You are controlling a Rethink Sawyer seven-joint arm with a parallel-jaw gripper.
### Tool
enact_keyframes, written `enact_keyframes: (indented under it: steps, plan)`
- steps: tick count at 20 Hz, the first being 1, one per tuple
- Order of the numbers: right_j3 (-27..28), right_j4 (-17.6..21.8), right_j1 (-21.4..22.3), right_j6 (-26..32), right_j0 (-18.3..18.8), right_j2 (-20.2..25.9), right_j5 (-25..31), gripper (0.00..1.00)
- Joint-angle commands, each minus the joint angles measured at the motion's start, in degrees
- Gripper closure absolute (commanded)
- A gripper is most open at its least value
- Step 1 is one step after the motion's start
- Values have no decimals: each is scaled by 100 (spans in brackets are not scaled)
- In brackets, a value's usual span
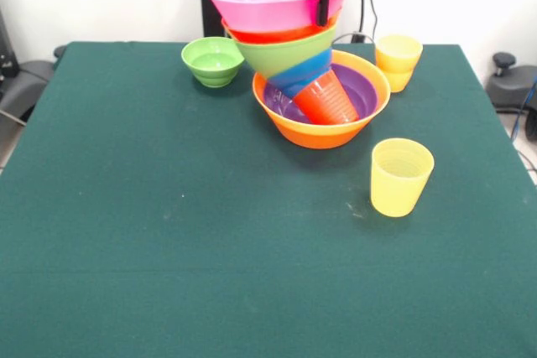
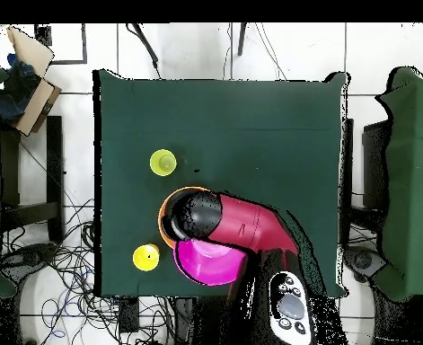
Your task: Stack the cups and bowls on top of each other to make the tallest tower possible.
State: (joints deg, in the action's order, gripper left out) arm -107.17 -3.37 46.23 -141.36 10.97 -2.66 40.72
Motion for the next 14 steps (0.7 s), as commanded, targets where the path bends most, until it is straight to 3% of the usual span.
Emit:
enact_keyframes:
  steps: [1,14]
  plan:
    - [-284,-102,-322,259,151,854,-524,100]
    - [-439,-309,196,80,31,1102,-263,100]
